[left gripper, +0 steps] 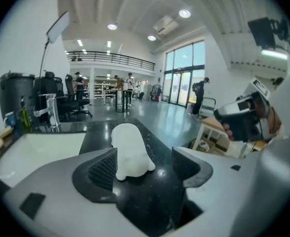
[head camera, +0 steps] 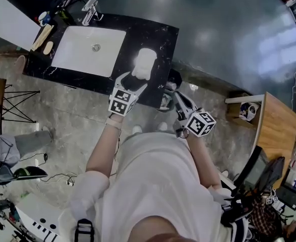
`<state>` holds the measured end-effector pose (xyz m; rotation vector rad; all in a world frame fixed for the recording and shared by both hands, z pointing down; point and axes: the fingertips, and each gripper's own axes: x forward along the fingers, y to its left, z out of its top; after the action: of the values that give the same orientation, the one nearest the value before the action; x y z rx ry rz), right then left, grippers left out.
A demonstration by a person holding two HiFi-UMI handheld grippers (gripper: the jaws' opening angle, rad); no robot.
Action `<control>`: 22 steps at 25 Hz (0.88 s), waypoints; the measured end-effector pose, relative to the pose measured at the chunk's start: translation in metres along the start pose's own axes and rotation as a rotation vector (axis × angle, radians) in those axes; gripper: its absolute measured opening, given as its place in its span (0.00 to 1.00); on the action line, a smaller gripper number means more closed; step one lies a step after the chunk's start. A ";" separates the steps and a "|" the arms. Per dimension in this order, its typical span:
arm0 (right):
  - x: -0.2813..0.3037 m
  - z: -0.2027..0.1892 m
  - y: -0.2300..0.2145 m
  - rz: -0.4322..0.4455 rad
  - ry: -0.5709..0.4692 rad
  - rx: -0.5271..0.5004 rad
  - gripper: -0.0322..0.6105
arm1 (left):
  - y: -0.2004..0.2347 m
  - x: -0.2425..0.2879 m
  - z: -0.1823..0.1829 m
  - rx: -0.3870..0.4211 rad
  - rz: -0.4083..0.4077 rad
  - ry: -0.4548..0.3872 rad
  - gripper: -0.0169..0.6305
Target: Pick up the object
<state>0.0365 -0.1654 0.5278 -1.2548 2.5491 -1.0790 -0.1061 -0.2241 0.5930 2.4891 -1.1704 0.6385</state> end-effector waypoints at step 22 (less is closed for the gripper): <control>-0.018 0.005 -0.026 -0.038 -0.034 0.035 0.11 | -0.001 0.067 -0.031 0.575 -0.332 0.435 0.53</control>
<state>0.0670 -0.1655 0.5371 -1.3060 2.4811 -1.0949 -0.0758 -0.2519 0.6541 2.6779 -0.4357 1.4817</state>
